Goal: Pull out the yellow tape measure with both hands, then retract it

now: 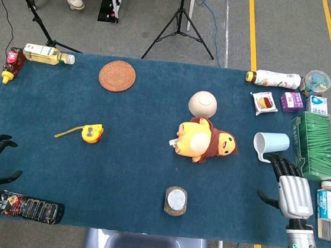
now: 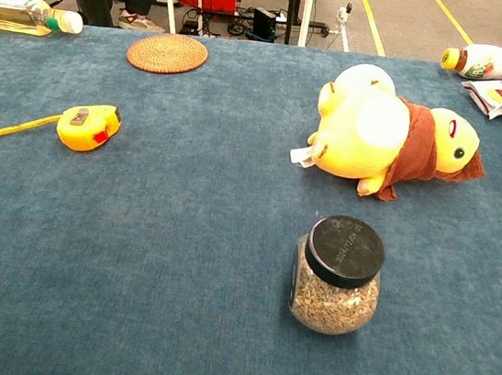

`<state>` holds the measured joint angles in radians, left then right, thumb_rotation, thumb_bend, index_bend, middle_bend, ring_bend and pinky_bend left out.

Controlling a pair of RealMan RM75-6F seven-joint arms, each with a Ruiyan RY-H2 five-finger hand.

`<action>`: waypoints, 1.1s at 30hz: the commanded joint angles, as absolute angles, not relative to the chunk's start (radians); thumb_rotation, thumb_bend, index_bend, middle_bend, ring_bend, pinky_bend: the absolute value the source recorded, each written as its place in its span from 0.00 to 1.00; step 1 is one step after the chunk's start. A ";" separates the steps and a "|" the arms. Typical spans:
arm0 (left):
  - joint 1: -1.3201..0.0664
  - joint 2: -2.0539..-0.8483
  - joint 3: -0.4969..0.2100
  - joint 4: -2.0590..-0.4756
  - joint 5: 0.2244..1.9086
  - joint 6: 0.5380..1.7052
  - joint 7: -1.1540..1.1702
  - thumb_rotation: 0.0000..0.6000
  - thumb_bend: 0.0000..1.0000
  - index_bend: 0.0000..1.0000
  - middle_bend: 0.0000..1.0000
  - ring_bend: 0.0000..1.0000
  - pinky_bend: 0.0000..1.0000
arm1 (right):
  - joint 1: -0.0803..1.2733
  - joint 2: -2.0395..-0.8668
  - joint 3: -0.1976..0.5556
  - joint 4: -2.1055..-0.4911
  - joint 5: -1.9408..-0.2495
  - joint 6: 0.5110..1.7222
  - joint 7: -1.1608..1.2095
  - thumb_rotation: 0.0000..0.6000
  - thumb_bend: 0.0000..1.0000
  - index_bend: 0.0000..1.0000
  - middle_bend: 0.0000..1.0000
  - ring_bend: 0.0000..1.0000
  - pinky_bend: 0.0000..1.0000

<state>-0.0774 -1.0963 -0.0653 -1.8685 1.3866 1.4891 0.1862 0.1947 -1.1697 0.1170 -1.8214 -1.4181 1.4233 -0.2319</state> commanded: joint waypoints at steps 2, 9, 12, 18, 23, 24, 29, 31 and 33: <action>-0.080 -1.100 -0.066 -1.864 1.382 1.482 0.184 1.00 0.12 0.32 0.24 0.17 0.26 | 0.196 -1.170 0.119 -1.821 -1.410 1.419 -0.233 1.00 0.20 0.17 0.17 0.18 0.21; -0.078 -1.095 -0.073 -1.863 1.381 1.493 0.182 1.00 0.12 0.32 0.24 0.17 0.26 | 0.196 -1.169 0.121 -1.827 -1.412 1.422 -0.238 1.00 0.20 0.17 0.17 0.18 0.21; -0.080 -1.094 -0.073 -1.864 1.383 1.490 0.180 1.00 0.12 0.32 0.24 0.18 0.26 | 0.194 -1.167 0.120 -1.828 -1.413 1.425 -0.239 1.00 0.20 0.17 0.17 0.18 0.21; -0.087 -1.094 -0.076 -1.858 1.375 1.475 0.167 1.00 0.12 0.32 0.24 0.17 0.26 | 0.193 -1.165 0.121 -1.831 -1.411 1.426 -0.242 1.00 0.20 0.17 0.17 0.18 0.21; -0.090 -1.094 -0.078 -1.857 1.374 1.473 0.168 1.00 0.12 0.32 0.24 0.17 0.26 | 0.196 -1.164 0.123 -1.832 -1.410 1.422 -0.243 1.00 0.20 0.17 0.17 0.18 0.21; -0.091 -1.094 -0.079 -1.856 1.373 1.472 0.167 1.00 0.12 0.32 0.24 0.17 0.26 | 0.197 -1.165 0.123 -1.832 -1.410 1.422 -0.243 1.00 0.20 0.17 0.17 0.18 0.21; -0.102 -1.094 -0.082 -1.852 1.367 1.452 0.162 1.00 0.12 0.32 0.24 0.17 0.27 | 0.198 -1.168 0.123 -1.827 -1.409 1.417 -0.240 1.00 0.20 0.17 0.17 0.18 0.21; -0.114 -1.089 -0.088 -1.850 1.367 1.437 0.155 1.00 0.12 0.32 0.24 0.18 0.27 | 0.198 -1.167 0.122 -1.826 -1.410 1.418 -0.236 1.00 0.20 0.17 0.17 0.18 0.21; -0.127 -1.086 -0.097 -1.847 1.367 1.422 0.142 1.00 0.12 0.32 0.24 0.18 0.28 | 0.195 -1.165 0.122 -1.825 -1.412 1.421 -0.231 1.00 0.20 0.17 0.17 0.18 0.21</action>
